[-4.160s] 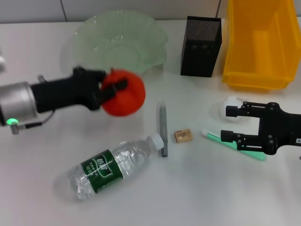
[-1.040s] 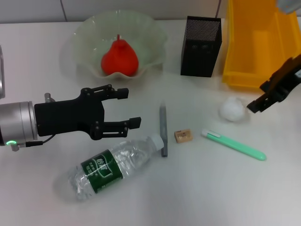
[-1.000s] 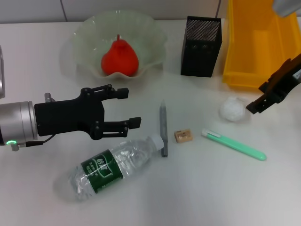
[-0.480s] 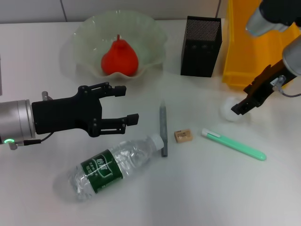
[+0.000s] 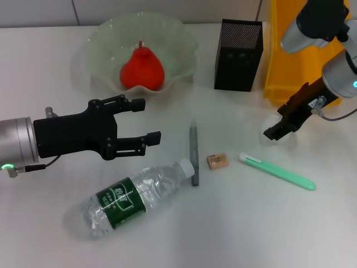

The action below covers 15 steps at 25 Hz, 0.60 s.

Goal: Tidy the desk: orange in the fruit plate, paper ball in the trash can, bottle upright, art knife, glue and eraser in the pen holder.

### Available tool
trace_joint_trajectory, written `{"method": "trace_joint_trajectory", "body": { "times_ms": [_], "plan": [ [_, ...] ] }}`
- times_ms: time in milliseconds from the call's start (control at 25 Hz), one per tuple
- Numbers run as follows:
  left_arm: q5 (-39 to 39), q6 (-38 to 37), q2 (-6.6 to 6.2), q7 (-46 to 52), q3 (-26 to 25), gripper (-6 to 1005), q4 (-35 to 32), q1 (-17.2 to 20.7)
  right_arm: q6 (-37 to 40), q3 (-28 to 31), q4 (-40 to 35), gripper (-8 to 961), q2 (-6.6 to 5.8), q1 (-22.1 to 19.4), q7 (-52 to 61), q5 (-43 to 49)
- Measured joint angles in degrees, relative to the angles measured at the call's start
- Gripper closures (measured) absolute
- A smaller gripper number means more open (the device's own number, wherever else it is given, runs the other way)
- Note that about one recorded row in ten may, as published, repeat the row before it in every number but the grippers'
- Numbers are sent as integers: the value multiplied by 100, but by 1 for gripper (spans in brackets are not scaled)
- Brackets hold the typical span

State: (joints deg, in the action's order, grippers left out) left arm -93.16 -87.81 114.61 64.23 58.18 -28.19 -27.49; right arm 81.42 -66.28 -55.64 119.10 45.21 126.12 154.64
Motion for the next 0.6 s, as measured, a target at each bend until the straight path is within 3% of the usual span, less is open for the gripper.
{"method": "trace_joint_trajectory", "body": {
  "times_ms": [320,480,560,600],
  "plan": [
    [0,1,0,-9,-11,157,-10,-15,-30,-109,21,350,-1,-10,0,-81],
    [-1,-1,-8,9,-17,157,-20,-14,790,256,-942,375,-3,-136,146,-345],
    [-1,-6,-12,14,-17,157,-21,-6,1337,880,-2057,406,-12,-256,426,-491],
    [-1,-7,-12,14,-17,156,-21,-4,1337,880,-2057,421,-12,-256,426,-491]
  ]
}}
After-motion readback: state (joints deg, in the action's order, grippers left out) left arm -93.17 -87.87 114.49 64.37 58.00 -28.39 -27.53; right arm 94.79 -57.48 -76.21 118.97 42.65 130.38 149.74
